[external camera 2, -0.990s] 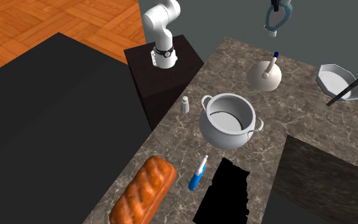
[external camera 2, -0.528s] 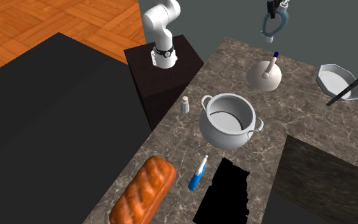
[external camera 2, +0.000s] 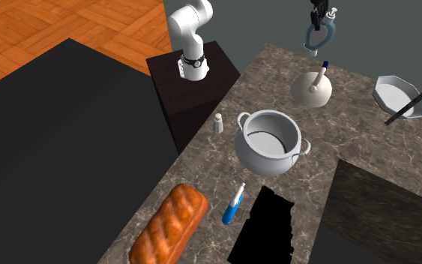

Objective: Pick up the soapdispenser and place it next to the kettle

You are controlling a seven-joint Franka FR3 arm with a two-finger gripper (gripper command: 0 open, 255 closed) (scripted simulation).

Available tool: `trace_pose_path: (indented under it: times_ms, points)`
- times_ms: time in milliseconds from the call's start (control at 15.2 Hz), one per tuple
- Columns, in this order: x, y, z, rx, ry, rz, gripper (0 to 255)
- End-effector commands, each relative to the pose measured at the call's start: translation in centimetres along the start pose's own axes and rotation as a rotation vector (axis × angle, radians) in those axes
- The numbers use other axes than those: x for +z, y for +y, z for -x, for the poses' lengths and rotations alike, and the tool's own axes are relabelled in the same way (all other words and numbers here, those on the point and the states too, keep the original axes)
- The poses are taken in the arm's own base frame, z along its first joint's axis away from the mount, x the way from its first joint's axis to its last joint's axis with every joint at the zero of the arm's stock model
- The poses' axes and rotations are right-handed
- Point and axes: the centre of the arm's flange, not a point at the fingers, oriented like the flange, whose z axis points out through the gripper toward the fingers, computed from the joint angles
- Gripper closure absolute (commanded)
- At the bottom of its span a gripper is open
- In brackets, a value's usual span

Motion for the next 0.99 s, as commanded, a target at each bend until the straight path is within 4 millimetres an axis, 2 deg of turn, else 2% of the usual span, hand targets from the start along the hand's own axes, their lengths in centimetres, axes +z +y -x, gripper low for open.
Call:
trace_pose_path:
  times_ms: [0,924]
  points:
    - [1.0,0.0,0.4,0.0,0.001,-0.001,255]
    - [7.7,0.8,3.3,0.0,0.001,-0.001,255]
